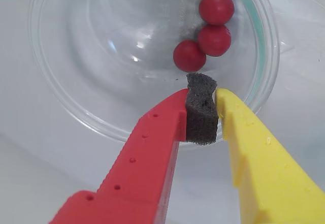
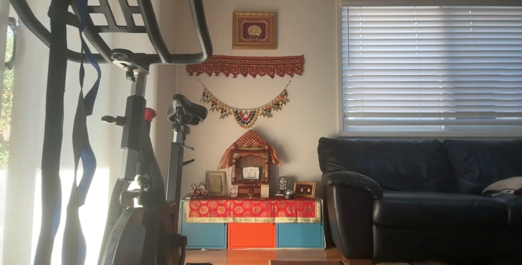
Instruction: Sort medicines into box.
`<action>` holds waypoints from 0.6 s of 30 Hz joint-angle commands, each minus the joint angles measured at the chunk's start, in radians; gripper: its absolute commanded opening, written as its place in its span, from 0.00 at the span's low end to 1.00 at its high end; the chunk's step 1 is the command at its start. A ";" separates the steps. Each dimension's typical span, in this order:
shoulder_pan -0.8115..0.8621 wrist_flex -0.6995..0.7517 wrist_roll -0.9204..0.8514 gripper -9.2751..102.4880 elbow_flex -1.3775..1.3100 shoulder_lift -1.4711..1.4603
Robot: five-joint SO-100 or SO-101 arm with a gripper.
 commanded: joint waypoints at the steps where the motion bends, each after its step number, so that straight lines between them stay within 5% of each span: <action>1: -0.011 0.005 0.017 0.14 -0.031 -0.009; 18: -0.035 -0.067 0.023 0.23 0.032 -0.087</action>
